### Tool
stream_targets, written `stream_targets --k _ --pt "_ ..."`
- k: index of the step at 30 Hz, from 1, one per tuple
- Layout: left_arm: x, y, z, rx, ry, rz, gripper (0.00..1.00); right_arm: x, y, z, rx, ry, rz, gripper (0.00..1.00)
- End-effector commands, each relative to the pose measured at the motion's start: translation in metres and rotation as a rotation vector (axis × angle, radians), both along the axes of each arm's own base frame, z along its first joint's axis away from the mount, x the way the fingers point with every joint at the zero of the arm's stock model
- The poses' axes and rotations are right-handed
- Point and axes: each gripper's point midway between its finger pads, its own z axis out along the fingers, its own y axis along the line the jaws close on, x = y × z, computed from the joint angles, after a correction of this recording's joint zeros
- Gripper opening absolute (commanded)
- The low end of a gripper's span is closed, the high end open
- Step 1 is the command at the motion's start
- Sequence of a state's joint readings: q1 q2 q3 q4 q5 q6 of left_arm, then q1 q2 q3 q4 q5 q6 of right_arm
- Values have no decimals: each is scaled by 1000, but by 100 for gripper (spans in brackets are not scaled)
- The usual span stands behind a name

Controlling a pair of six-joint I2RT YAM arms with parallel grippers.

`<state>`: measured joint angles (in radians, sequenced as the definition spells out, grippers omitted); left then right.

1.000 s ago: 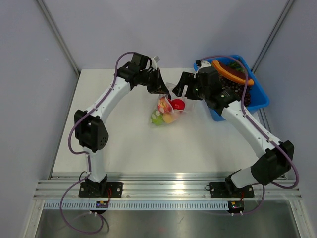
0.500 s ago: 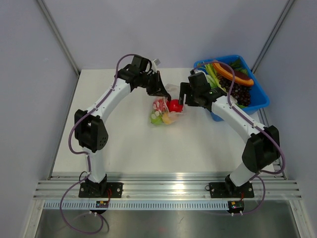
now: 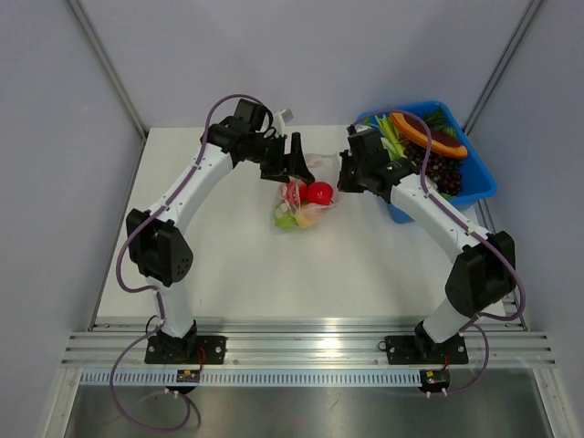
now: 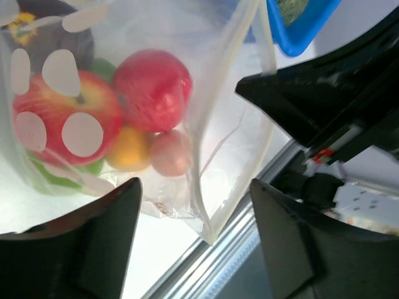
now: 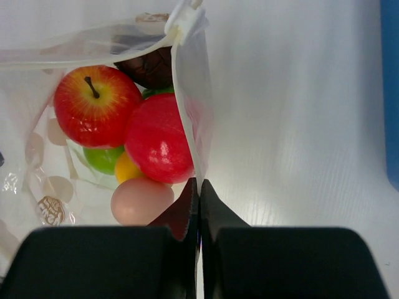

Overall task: Place the food in the zip-top bag and seal the zipper
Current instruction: Adjust the zipper food storage bag at the center of the board.

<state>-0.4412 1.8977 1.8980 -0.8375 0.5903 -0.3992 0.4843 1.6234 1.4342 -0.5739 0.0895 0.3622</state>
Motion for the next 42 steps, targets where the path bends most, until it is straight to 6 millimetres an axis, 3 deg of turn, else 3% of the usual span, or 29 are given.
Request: stream_targets --k 1,2,3,5,7,9,10,12,13,15,17,22,26,29,32,42 --pt "-20 21 43 66 -163 -31 81 1 14 48 102 -83 46 0" --pt "-27 28 56 77 -215 -21 89 0 13 47 106 -78 44 0" --pt "-37 29 47 114 -227 -37 99 -1 15 49 114 -79 46 0" --pt "-48 34 53 176 -310 -32 99 -7 22 54 172 -73 63 0" --pt "-52 42 37 267 -330 -9 99 -13 34 61 247 -60 96 0" --pt "-62 41 39 289 -395 0 99 -19 43 66 299 -40 121 0" --pt "-69 46 19 325 -373 2 99 -23 45 68 332 -25 114 0" --pt "-84 40 30 266 -435 -1 99 -28 51 68 380 -10 125 0" --pt "-89 42 18 278 -434 2 99 -30 54 76 423 -21 117 0" --pt "-93 37 27 258 -507 7 99 -37 57 70 465 -1 115 0" --pt "-91 40 36 269 -572 31 95 -39 61 79 525 -15 108 0" --pt "-78 40 57 269 -686 51 88 -48 68 72 569 18 114 0" --pt "-76 23 78 238 -818 -26 86 -51 69 71 568 26 120 6" --pt "-79 9 83 201 -919 -128 87 -52 63 73 552 12 105 9" --pt "-80 0 84 195 -963 -195 87 -55 59 72 534 10 94 10" --pt "-80 -33 61 190 -1034 -317 82 -59 57 65 533 20 93 13"
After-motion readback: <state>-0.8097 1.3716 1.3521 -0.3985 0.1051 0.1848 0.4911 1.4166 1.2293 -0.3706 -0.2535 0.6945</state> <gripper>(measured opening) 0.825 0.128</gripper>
